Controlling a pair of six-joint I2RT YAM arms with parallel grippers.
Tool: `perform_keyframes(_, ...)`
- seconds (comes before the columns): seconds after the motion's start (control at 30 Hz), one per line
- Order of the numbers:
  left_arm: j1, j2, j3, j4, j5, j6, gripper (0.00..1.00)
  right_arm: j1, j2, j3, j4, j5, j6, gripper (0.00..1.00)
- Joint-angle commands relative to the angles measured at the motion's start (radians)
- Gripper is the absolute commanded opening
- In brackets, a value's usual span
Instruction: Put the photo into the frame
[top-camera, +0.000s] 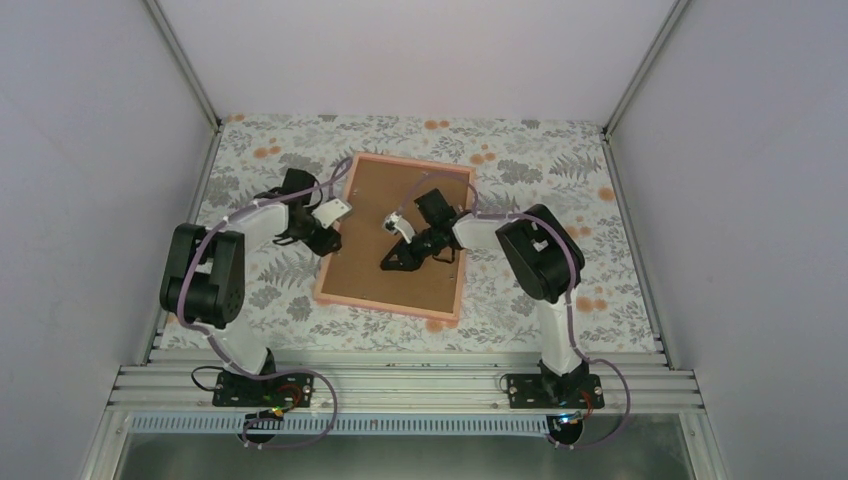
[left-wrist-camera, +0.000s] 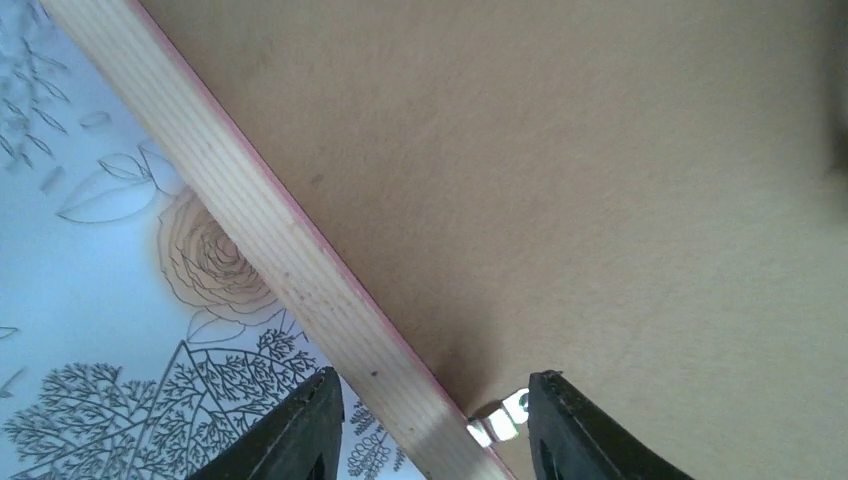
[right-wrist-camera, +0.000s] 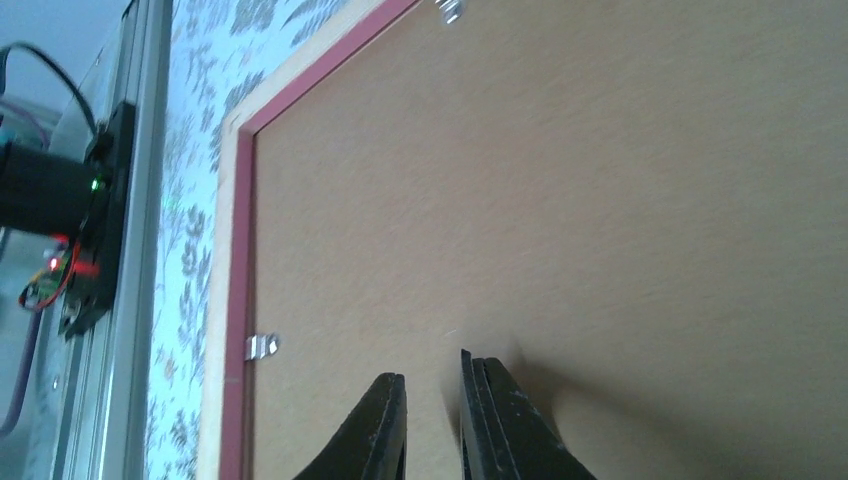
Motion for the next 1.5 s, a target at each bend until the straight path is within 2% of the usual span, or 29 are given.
perform_keyframes(0.0,0.006,-0.114,0.017,-0.001,0.110,0.007,0.52,0.048,-0.018,-0.088,-0.107,0.053,-0.081,0.17)
perform_keyframes(0.1,0.016,-0.119,0.062,0.036,0.114,-0.026,0.60,0.047,-0.048,-0.105,-0.126,0.062,-0.111,0.17)
perform_keyframes(0.33,0.018,0.058,0.241,0.080,0.079,-0.097,0.63,0.017,-0.112,0.008,-0.158,0.053,-0.096,0.19)
perform_keyframes(0.5,0.018,0.232,0.433,0.052,0.074,-0.140,0.65,-0.041,-0.063,0.144,-0.184,0.098,-0.056,0.20)
perform_keyframes(0.73,0.018,0.392,0.594,0.024,0.072,-0.151,0.65,-0.102,0.044,0.292,-0.213,0.151,-0.034,0.21)
perform_keyframes(1.0,0.011,0.445,0.592,0.044,0.079,-0.157,0.65,-0.103,0.129,0.356,-0.213,0.181,-0.013,0.20)
perform_keyframes(1.3,-0.003,0.479,0.579,0.060,0.030,-0.143,0.63,-0.103,0.163,0.317,-0.206,0.214,-0.036,0.20)
perform_keyframes(1.47,-0.002,0.487,0.566,0.070,-0.006,-0.122,0.55,-0.104,0.163,0.301,-0.207,0.229,-0.053,0.19)
